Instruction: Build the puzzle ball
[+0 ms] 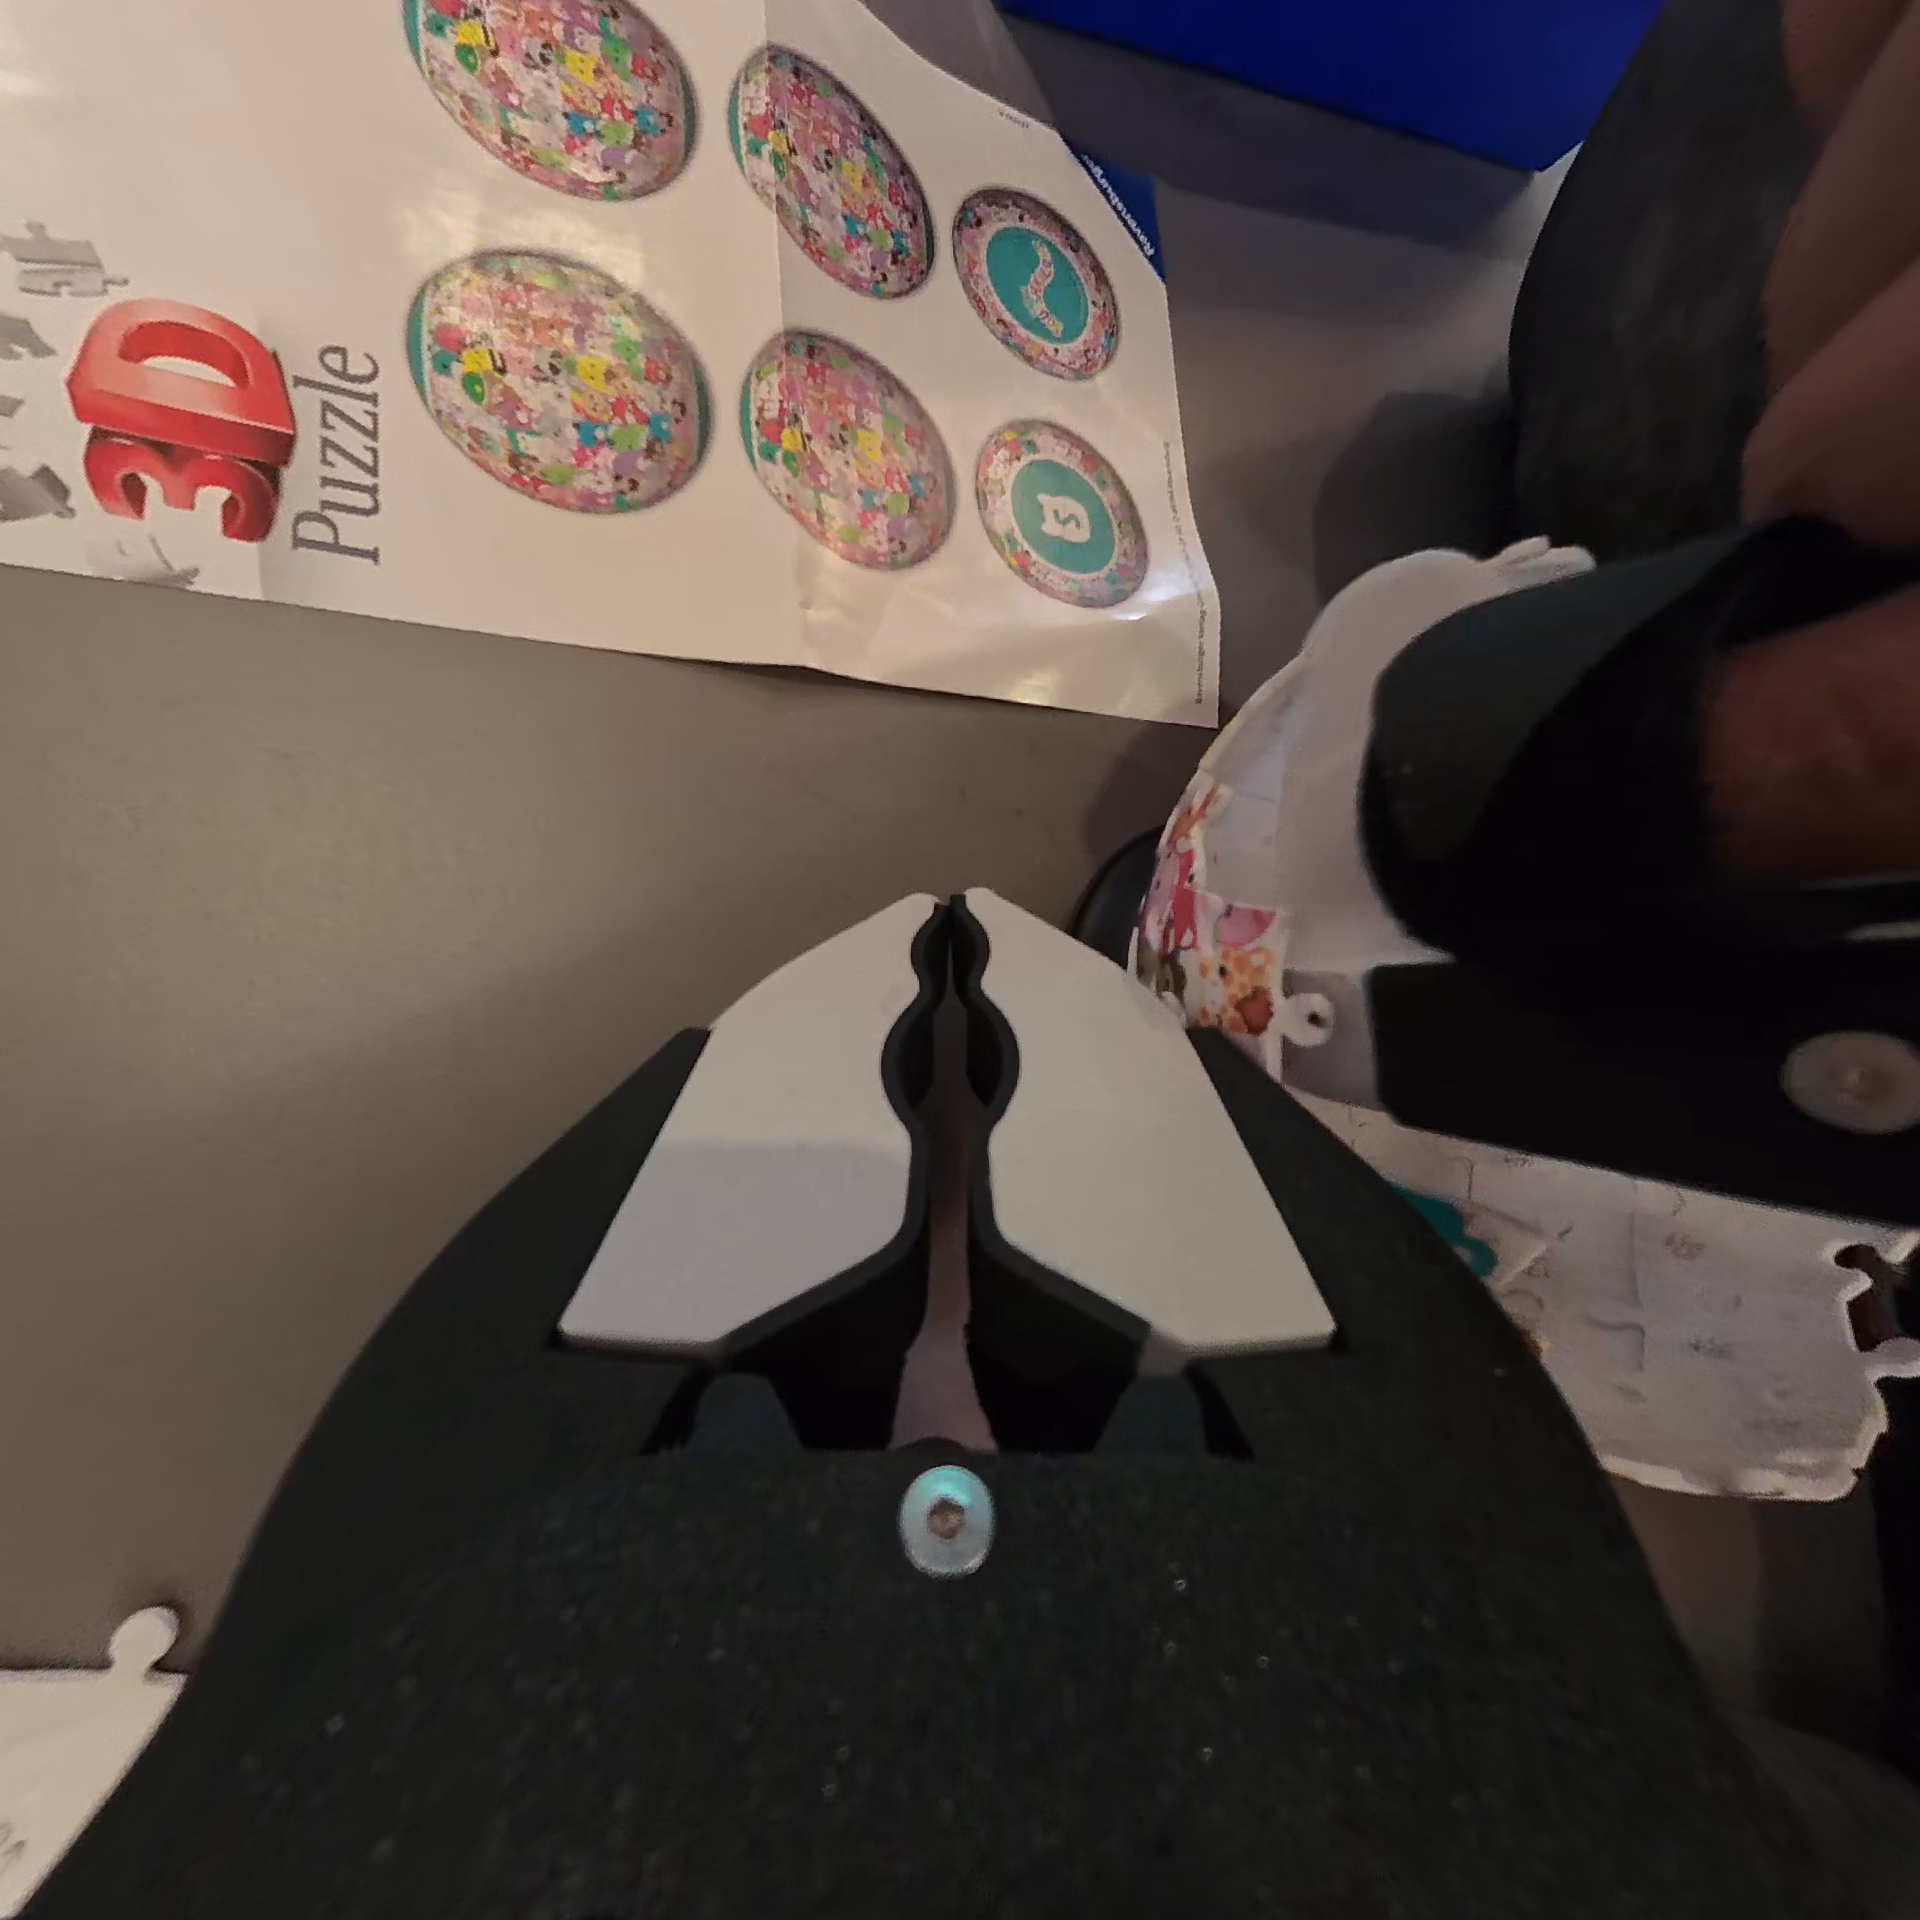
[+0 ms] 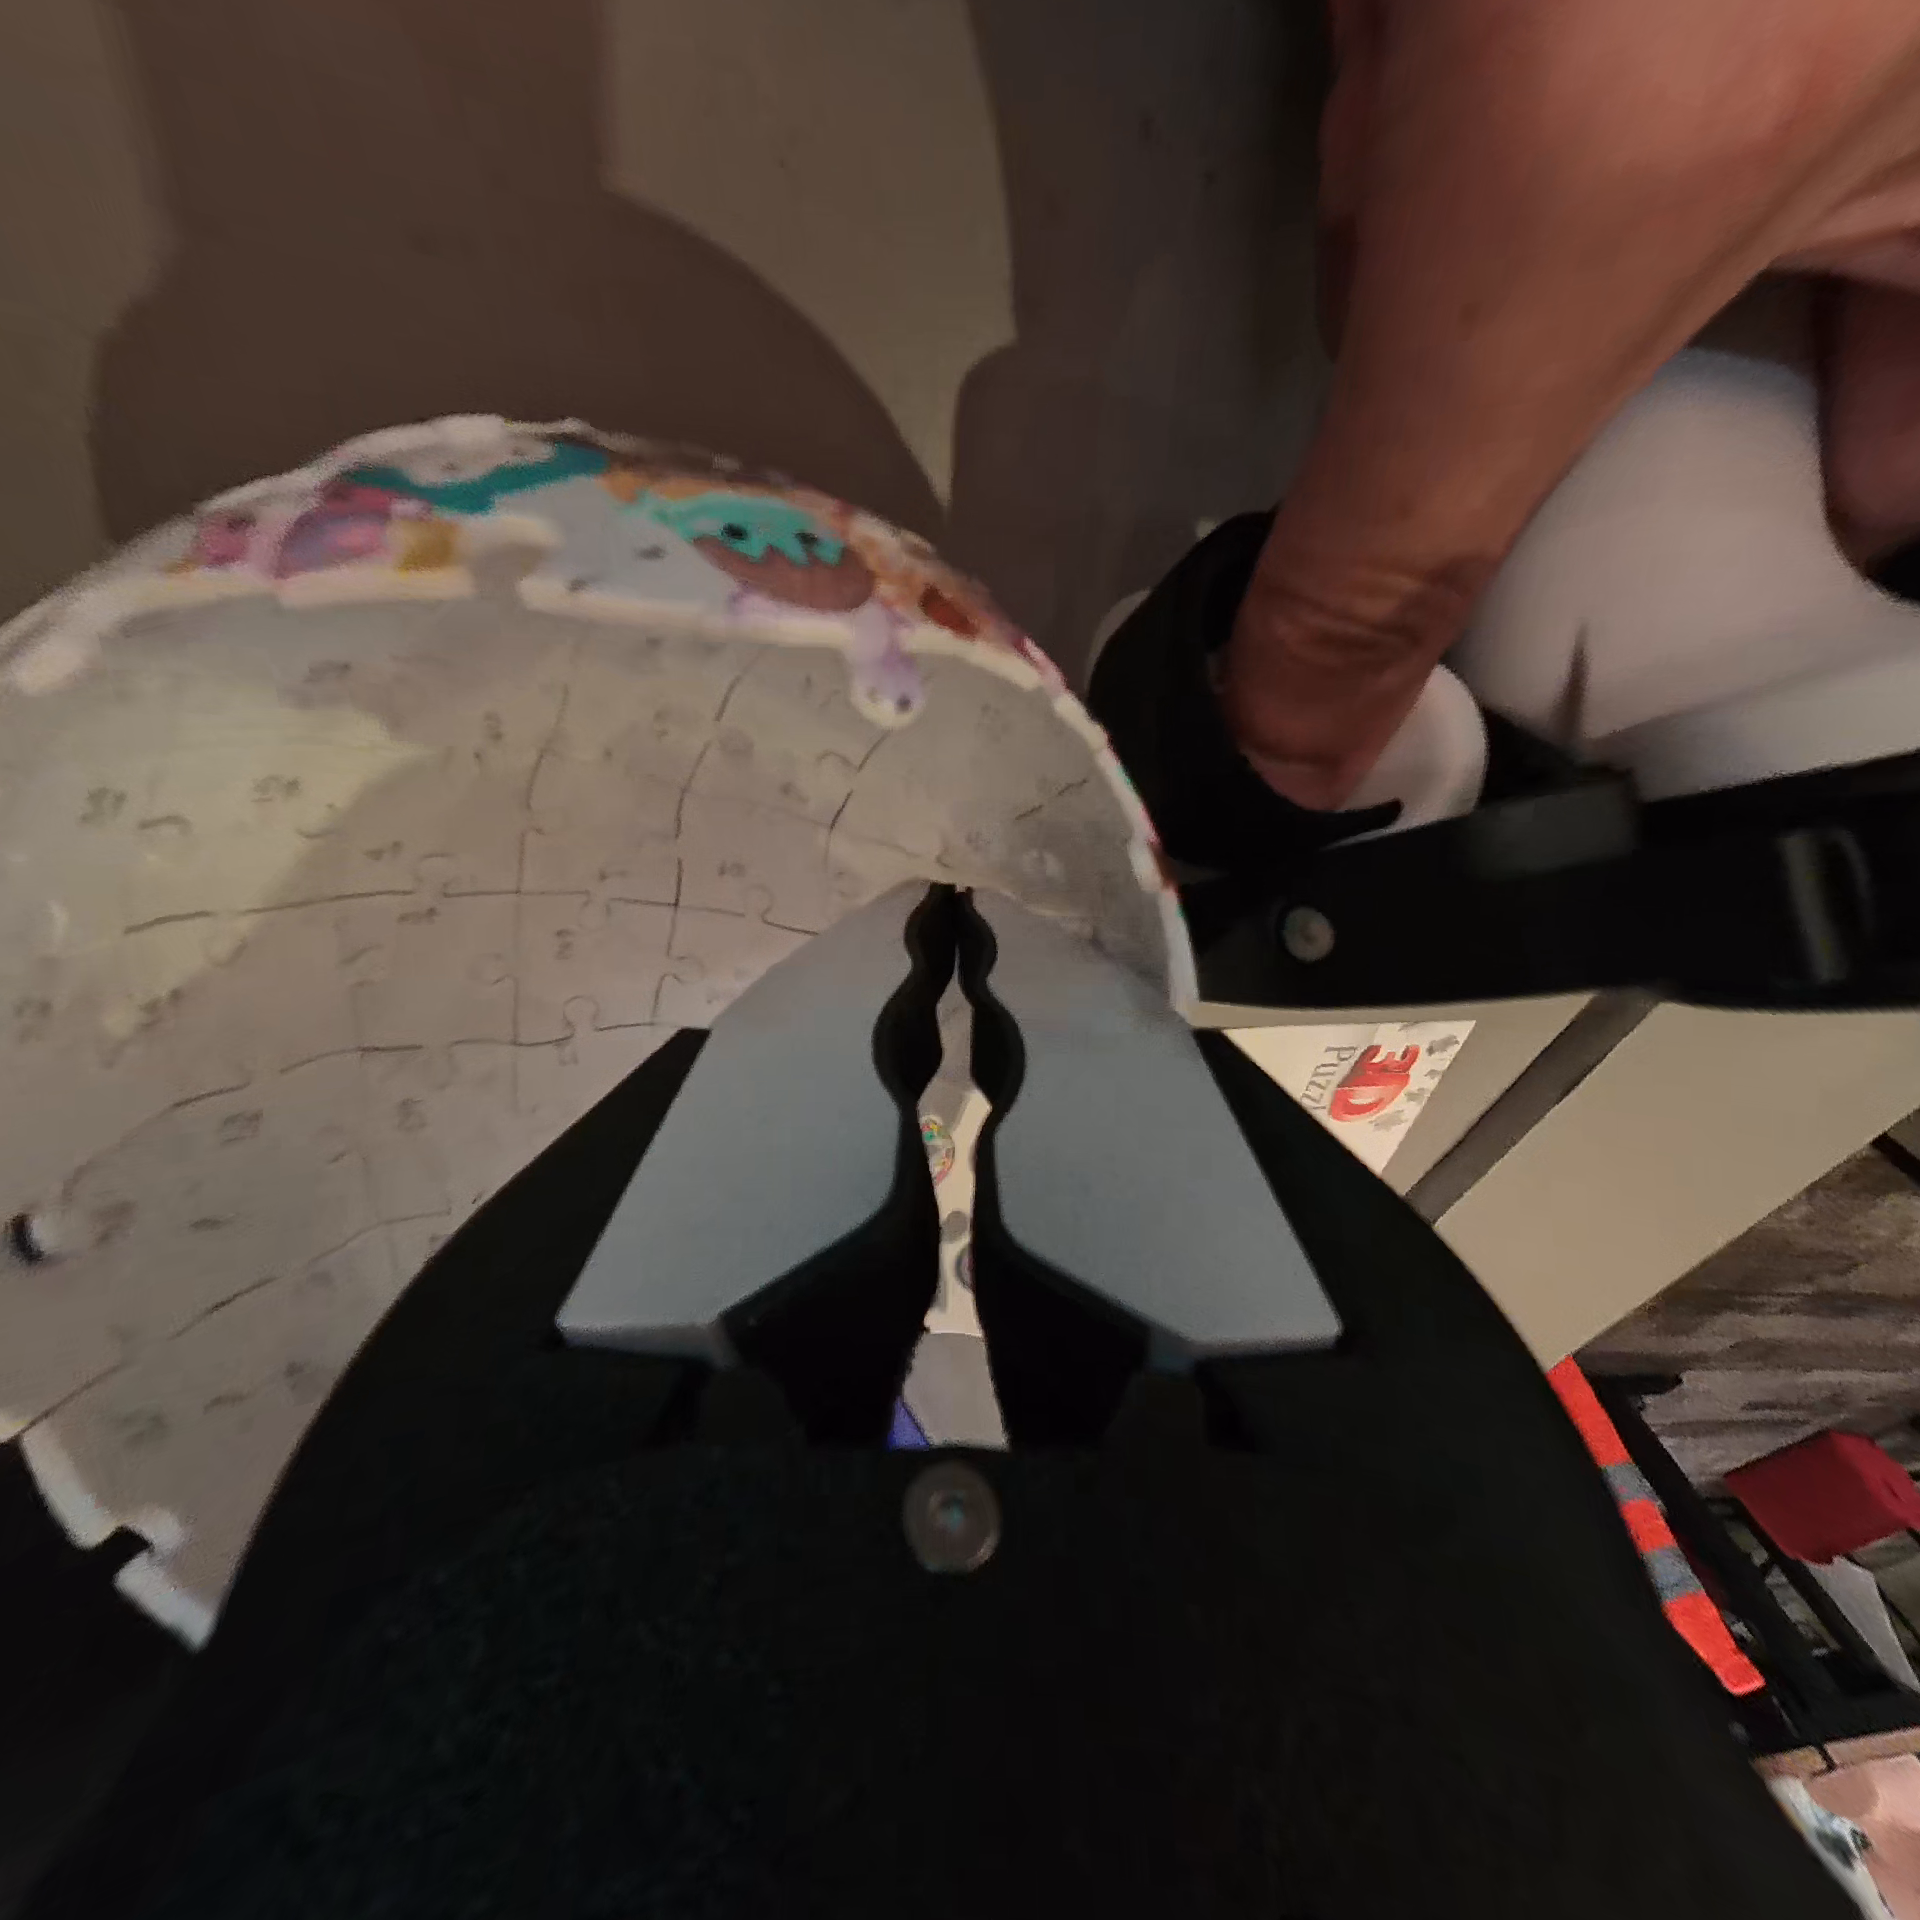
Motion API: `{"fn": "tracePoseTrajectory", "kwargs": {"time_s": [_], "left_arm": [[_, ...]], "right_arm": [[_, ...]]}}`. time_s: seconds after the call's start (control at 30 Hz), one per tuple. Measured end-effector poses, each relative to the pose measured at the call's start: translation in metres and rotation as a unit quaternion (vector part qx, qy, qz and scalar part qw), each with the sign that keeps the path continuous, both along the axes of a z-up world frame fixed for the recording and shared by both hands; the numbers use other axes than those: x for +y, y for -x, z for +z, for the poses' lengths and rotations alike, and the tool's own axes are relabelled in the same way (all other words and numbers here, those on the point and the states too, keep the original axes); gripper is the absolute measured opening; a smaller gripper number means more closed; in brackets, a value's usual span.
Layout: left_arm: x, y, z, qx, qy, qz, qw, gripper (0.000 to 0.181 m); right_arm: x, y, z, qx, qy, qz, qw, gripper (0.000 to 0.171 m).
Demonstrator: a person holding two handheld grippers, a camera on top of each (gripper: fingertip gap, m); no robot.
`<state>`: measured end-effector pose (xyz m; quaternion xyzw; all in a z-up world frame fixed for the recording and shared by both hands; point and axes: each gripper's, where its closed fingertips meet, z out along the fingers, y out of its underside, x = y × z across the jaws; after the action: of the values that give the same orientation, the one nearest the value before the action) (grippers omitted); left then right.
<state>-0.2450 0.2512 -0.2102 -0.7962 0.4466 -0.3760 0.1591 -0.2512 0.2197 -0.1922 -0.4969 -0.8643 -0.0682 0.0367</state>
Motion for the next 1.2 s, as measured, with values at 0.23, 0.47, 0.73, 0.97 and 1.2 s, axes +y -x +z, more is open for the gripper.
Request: {"fn": "tracePoseTrajectory", "kwargs": {"time_s": [0.23,0.47,0.73,0.97,1.2], "left_arm": [[0.001,0.001,0.000,0.002,-0.005,0.001,1.000,0.000],[0.003,0.001,0.002,0.000,-0.007,0.005,1.000,0.000],[0.002,0.000,0.006,-0.007,-0.008,0.004,1.000,0.000],[0.003,0.002,0.007,-0.006,-0.010,0.006,1.000,0.000],[0.002,0.001,0.005,-0.001,-0.011,0.004,1.000,0.000]], "right_arm": [[-0.007,0.000,0.009,0.019,0.010,0.006,1.000,0.000],[-0.005,-0.010,0.012,0.010,0.002,-0.007,1.000,0.000],[0.001,-0.002,-0.006,-0.006,-0.022,-0.025,0.999,0.000],[-0.007,-0.006,0.005,0.004,-0.021,-0.019,1.000,0.000],[0.003,-0.002,-0.005,-0.004,-0.044,-0.023,0.999,0.000]]}}
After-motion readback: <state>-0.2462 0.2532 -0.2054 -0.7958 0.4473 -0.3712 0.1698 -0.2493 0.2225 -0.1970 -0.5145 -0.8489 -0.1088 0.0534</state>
